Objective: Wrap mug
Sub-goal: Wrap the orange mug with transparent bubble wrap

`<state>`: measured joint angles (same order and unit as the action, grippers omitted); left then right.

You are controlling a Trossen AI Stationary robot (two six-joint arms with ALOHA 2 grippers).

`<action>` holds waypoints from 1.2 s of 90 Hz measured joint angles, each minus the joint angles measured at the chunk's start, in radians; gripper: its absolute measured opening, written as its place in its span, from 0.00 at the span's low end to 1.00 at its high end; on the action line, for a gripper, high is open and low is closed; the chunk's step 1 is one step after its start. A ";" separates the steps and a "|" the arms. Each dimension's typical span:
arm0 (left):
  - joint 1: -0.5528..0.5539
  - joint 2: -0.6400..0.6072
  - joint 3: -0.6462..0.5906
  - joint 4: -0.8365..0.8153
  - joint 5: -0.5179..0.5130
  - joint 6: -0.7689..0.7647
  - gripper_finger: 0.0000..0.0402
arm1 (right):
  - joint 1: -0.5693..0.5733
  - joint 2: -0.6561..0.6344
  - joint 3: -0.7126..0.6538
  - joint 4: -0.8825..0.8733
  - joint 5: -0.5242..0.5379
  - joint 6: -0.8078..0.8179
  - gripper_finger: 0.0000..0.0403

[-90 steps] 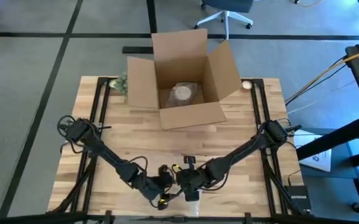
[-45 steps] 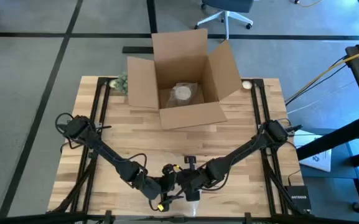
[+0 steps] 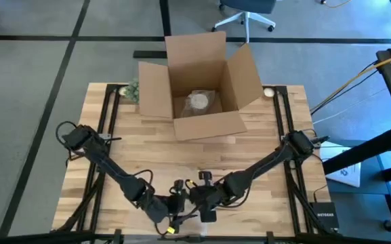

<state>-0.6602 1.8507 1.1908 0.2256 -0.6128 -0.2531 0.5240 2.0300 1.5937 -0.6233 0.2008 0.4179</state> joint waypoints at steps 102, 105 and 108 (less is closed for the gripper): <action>0.071 0.088 -0.007 -0.049 0.146 -0.184 0.59 | -0.007 -0.004 0.067 -0.086 -0.021 0.009 0.01; 0.071 0.087 -0.005 -0.052 0.145 -0.182 0.59 | -0.007 -0.007 0.053 -0.083 -0.025 0.023 0.01; 0.070 0.087 0.000 -0.056 0.143 -0.180 0.59 | -0.006 -0.009 0.040 -0.083 -0.027 0.033 0.01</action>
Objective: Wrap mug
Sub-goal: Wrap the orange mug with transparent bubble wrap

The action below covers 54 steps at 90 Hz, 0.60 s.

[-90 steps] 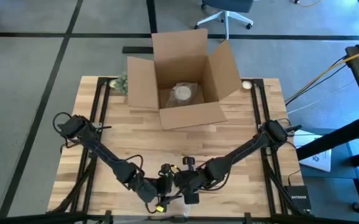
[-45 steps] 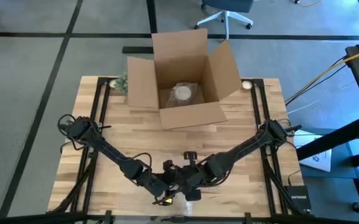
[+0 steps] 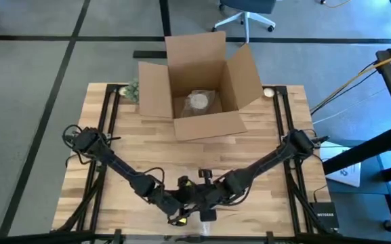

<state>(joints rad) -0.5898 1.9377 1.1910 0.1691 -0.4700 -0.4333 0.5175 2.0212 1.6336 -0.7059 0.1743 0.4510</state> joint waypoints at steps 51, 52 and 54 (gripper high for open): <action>-0.026 -0.020 0.098 -0.191 -0.003 -0.017 0.60 | 0.015 0.009 -0.025 0.014 0.015 -0.002 0.01; -0.028 -0.023 0.100 -0.192 -0.003 -0.019 0.60 | 0.014 0.011 -0.026 0.012 0.016 -0.002 0.01; -0.031 -0.029 0.102 -0.193 -0.001 -0.017 0.60 | 0.013 0.015 -0.029 0.009 0.021 -0.002 0.01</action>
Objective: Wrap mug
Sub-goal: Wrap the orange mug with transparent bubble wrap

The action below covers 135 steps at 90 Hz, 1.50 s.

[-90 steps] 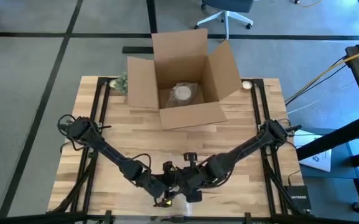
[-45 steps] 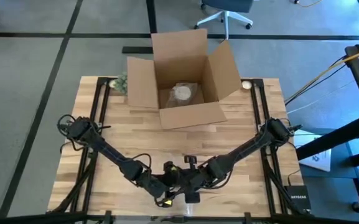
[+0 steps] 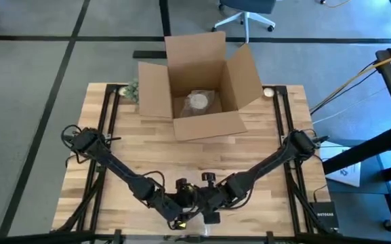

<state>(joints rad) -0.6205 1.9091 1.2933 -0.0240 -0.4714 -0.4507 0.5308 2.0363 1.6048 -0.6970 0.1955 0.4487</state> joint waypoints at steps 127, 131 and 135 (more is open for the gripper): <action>-0.010 -0.002 -0.043 -0.013 -0.036 0.050 0.60 | -0.009 0.014 -0.011 0.013 0.036 0.018 0.01; -0.010 -0.002 -0.043 -0.011 -0.037 0.056 0.60 | -0.010 0.011 -0.040 0.056 0.032 0.018 0.01; -0.010 -0.002 -0.043 -0.009 -0.039 0.057 0.60 | -0.012 0.011 -0.062 0.085 0.024 0.017 0.01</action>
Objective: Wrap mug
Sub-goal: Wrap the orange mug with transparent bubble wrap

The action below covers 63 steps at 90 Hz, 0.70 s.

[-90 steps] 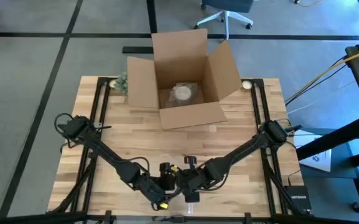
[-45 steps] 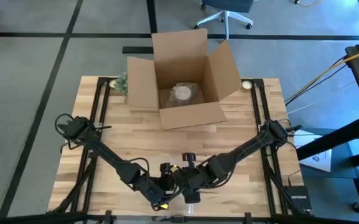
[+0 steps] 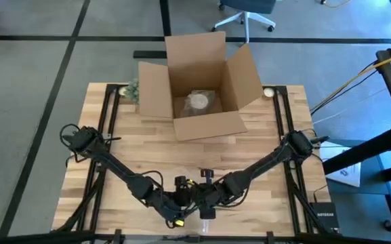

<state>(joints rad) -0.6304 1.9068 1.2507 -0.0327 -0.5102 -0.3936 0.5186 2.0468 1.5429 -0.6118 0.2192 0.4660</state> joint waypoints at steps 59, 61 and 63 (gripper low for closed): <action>-0.002 -0.001 -0.001 0.012 0.001 0.000 0.60 | -0.003 -0.001 0.238 -0.198 -0.029 -0.049 0.01; -0.002 -0.001 -0.001 0.012 0.001 0.000 0.60 | -0.003 0.005 0.229 -0.195 -0.031 -0.048 0.01; -0.002 -0.001 -0.001 0.010 0.002 -0.001 0.59 | -0.003 0.012 0.220 -0.191 -0.033 -0.046 0.01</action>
<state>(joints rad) -0.6319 1.9057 1.2499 -0.0231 -0.5080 -0.3941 0.5159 2.0588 1.7633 -0.8031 0.1860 0.4203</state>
